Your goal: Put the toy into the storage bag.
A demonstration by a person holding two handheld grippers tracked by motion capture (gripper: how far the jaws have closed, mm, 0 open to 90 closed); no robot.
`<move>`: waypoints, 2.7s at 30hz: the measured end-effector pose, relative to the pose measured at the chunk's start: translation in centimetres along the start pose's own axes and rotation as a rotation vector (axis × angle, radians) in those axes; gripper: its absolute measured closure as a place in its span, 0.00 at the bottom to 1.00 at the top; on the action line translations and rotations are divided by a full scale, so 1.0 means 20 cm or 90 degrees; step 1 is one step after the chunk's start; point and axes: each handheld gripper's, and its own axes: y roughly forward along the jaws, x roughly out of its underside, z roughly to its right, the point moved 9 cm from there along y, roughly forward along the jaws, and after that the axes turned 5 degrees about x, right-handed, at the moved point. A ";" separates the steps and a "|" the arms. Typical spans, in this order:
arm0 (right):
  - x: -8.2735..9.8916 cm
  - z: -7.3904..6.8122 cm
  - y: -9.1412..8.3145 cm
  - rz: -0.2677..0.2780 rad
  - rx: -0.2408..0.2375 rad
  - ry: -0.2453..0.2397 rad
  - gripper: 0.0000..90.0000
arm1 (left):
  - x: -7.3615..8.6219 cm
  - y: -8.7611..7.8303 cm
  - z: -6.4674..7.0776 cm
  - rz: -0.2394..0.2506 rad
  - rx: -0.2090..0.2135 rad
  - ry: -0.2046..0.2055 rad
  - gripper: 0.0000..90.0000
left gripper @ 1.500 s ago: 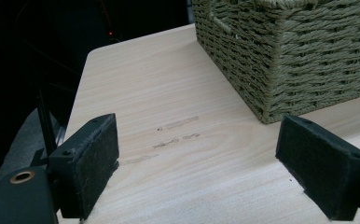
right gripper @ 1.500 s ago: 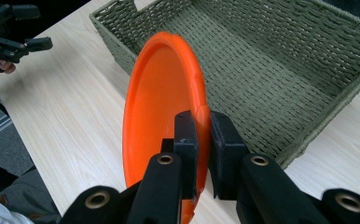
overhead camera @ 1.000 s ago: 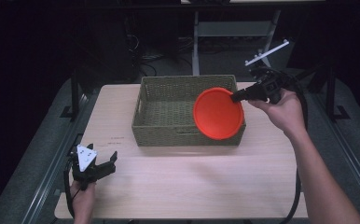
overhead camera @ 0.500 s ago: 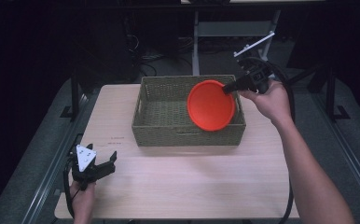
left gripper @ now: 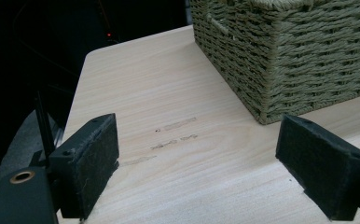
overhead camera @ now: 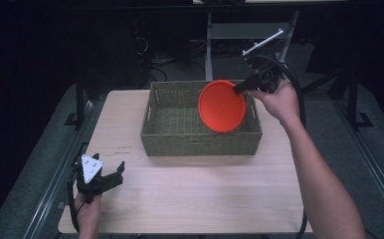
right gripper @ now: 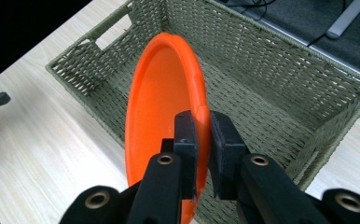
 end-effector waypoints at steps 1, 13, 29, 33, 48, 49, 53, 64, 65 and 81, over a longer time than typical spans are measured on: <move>-0.01 0.00 0.01 -0.001 0.002 0.000 0.91 | 0.00 0.00 0.00 0.001 -0.003 0.001 0.14; -0.04 0.06 0.12 -0.017 0.029 0.020 0.91 | 0.00 0.00 0.00 -0.001 0.002 0.001 0.14; 0.00 0.20 0.28 -0.043 0.069 0.086 0.91 | 0.00 0.00 -0.01 -0.002 0.002 -0.006 0.14; 0.02 0.22 0.32 -0.044 0.069 0.104 0.91 | 0.00 0.00 -0.01 -0.003 0.003 -0.002 0.14; 0.04 0.19 0.43 -0.052 0.061 0.096 0.91 | 0.00 0.00 0.00 -0.003 0.002 0.002 0.14; 0.04 0.18 0.43 -0.052 0.061 0.096 0.91 | 0.00 0.00 0.00 -0.003 0.001 0.002 0.14; 0.06 0.19 0.47 -0.060 0.064 0.101 0.91 | 0.00 0.00 0.00 -0.001 0.002 0.002 0.14; 0.13 0.19 0.57 -0.090 0.057 0.111 0.91 | 0.00 0.00 0.00 -0.002 0.003 0.004 0.14; 0.13 0.19 0.58 -0.090 0.056 0.115 0.91 | 0.00 0.00 0.00 -0.002 0.002 0.004 0.14; 0.20 0.20 0.67 -0.100 0.033 0.130 0.91 | 0.00 -0.01 -0.01 -0.004 -0.002 0.002 0.14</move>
